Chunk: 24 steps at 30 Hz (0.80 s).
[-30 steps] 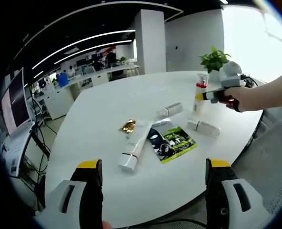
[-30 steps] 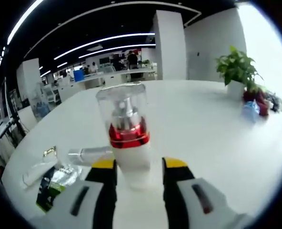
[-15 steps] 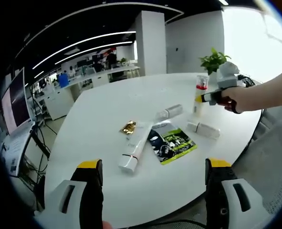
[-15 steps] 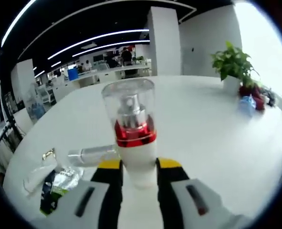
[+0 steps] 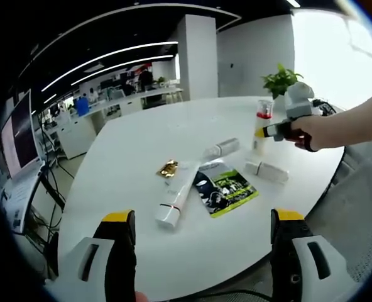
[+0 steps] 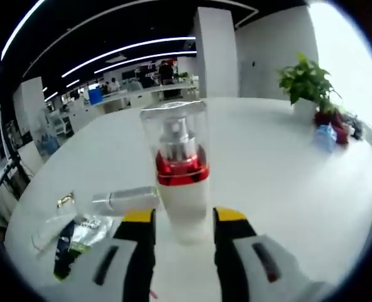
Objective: Arrange the skincare products in the storage area until every visible bottle or jar stands upright without overlapping.
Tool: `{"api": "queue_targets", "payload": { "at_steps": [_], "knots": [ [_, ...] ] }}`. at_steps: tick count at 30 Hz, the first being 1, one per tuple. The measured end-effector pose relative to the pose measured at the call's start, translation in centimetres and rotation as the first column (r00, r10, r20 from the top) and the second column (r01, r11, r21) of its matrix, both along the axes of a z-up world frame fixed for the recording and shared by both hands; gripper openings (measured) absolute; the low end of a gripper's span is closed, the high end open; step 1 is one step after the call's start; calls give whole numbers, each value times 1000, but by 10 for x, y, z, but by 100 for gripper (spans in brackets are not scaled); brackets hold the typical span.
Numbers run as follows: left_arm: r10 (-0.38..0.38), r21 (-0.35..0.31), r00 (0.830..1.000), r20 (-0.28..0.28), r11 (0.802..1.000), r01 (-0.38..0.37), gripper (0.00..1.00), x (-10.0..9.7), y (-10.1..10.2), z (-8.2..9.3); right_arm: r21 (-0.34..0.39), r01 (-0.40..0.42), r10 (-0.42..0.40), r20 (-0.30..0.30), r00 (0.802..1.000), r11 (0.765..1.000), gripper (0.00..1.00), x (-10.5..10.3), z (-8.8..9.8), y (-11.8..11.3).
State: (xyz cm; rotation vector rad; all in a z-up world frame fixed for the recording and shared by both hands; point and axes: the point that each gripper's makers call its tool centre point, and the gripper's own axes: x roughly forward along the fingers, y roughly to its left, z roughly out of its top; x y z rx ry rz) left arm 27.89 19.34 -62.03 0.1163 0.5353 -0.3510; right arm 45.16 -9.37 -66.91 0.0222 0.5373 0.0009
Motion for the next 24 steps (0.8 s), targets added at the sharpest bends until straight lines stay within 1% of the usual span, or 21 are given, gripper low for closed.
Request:
{"api": "queue_targets", "payload": {
  "at_steps": [2,5,6,7,8,9,10,11,13,19,24],
  "knots": [
    [-1,1,1000,2,1000,1,87,0,0,0,-14,-22,22,11,1000,1000,38,-5,3,-2],
    [-3,4,1000,6,1000,3,87,0,0,1,-17,-50,51,13,999,999,43,-11,5,-3],
    [-7,4,1000,9,1000,7,87,0,-1,1,3,-80,80,10,997,997,46,-14,5,0],
    [-10,2,1000,12,1000,10,88,0,-2,1,-7,-97,97,17,995,995,48,-16,8,0],
    [-9,-1,1000,16,1000,9,88,1,-2,2,-46,-133,135,45,990,990,49,-18,14,-2],
    [-5,0,1000,19,1000,5,88,1,-1,2,-46,-155,157,51,986,987,50,-21,16,0],
    [-4,-1,1000,20,1000,4,88,1,-1,2,-33,-171,173,47,984,985,51,-28,17,1],
    [-4,-1,1000,21,1000,4,88,1,-1,2,-37,-173,175,48,983,984,53,-31,19,0],
    [-6,1,1000,25,1000,6,88,0,-1,3,-23,-195,196,59,979,980,55,-38,24,-1],
    [-16,13,999,28,1000,16,89,-2,-2,3,-4,-245,244,81,966,970,59,-60,37,-1],
    [-17,7,999,32,1000,17,89,-3,-3,5,14,-281,279,87,956,960,65,-75,43,-2]
  ]
}}
